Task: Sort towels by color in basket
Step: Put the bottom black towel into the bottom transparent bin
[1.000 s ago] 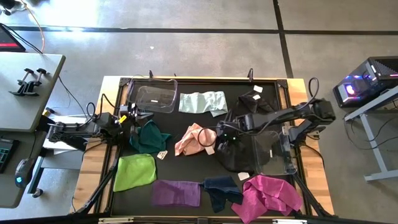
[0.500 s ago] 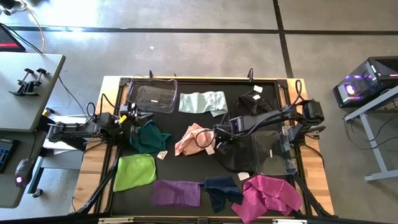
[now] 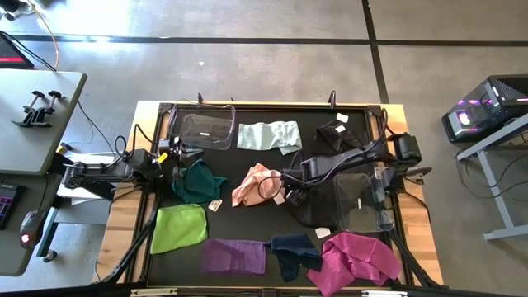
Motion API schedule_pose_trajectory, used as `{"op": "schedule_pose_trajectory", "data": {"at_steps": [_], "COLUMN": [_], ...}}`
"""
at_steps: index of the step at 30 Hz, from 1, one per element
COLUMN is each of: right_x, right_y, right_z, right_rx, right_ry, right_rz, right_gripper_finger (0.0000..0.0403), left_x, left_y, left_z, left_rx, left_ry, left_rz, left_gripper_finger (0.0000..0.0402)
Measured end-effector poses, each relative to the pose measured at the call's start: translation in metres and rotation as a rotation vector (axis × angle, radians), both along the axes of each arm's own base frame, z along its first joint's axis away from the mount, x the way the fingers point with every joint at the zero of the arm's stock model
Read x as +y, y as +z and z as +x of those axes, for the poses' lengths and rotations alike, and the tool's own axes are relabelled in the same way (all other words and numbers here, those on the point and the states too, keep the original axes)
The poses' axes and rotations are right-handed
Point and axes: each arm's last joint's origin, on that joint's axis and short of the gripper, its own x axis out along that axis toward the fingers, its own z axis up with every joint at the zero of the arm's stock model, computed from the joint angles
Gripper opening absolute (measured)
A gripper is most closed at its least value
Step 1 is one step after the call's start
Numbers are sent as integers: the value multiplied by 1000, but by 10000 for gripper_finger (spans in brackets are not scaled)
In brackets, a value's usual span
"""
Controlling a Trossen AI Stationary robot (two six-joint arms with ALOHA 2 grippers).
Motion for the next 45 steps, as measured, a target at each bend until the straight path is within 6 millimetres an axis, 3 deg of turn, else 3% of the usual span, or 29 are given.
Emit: {"op": "schedule_pose_trajectory", "data": {"at_steps": [9, 18, 23, 32, 42, 45], "right_x": [13, 27, 37, 54, 65, 69], "right_y": [-5, -4, 7, 58, 123, 151], "right_z": [0, -2, -8, -27, -73, -87], "right_rx": [1, -12, -38, -204, -401, -496], "right_ry": [14, 24, -24, -80, -126, -116], "right_rz": [-61, -100, -80, -81, -63, -115], "right_gripper_finger": [127, 15, 20, 10, 6, 6], "left_x": [0, 0, 0, 0, 1, 1], "left_y": [0, 0, 0, 0, 0, 0], "left_z": [0, 0, 0, 0, 0, 0], "left_rx": [3, 3, 4, 4, -2, -5], "left_ry": [0, 0, 0, 3, 19, 19], "left_rz": [0, 0, 0, -1, -3, -3], "left_gripper_finger": [1, 1, 1, 1, 1, 1]}}
